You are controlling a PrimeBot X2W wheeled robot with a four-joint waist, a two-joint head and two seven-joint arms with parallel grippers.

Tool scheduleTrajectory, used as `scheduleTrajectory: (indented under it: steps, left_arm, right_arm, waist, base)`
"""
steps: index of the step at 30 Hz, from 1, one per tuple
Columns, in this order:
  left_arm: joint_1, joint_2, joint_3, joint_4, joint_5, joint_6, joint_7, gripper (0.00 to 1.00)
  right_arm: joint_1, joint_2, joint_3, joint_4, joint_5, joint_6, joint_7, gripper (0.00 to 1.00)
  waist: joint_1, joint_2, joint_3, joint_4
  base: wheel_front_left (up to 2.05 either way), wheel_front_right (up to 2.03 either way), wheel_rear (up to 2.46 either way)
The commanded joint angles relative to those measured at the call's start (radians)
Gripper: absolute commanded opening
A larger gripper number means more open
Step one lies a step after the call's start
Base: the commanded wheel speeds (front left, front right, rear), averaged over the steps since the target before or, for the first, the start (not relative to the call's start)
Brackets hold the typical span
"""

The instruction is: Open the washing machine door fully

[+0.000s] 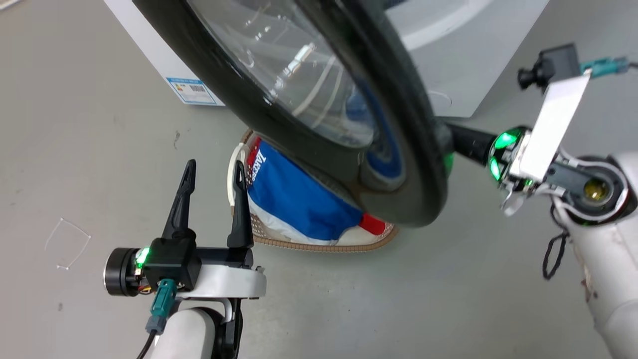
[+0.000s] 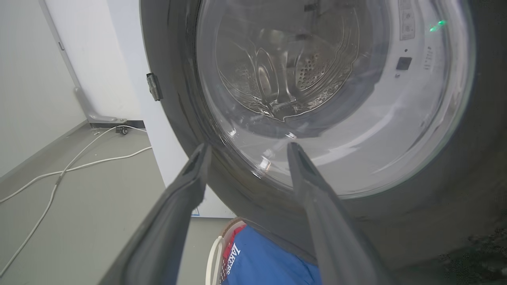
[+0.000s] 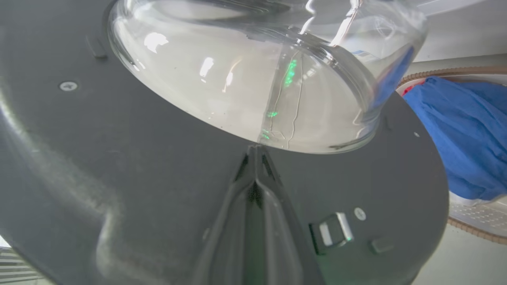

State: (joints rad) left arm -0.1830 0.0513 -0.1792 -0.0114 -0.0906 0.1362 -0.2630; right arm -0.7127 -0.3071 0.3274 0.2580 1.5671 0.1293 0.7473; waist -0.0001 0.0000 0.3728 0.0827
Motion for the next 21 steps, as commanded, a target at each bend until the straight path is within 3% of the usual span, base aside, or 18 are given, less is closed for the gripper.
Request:
scheduleTrajectory:
  steps: [1,21]
  left_arm:
    - [0.009,-0.001,0.005,0.0,0.007,0.0,-0.003,1.0]
    - [0.097,-0.001,0.013,0.01,0.01,0.003,-0.003,1.0]
  right_arm:
    - [0.022,0.012,0.005,-0.006,0.007,0.003,0.003,0.0]
    - [0.27,0.116,0.129,-0.112,0.024,0.003,0.043,0.0]
  waist:
    - [0.0001,0.0,-0.014,-0.001]
    - [0.0001,0.0,-0.125,0.003]
  base:
    - [0.0,0.0,0.0]
    - [0.0,0.0,0.0]
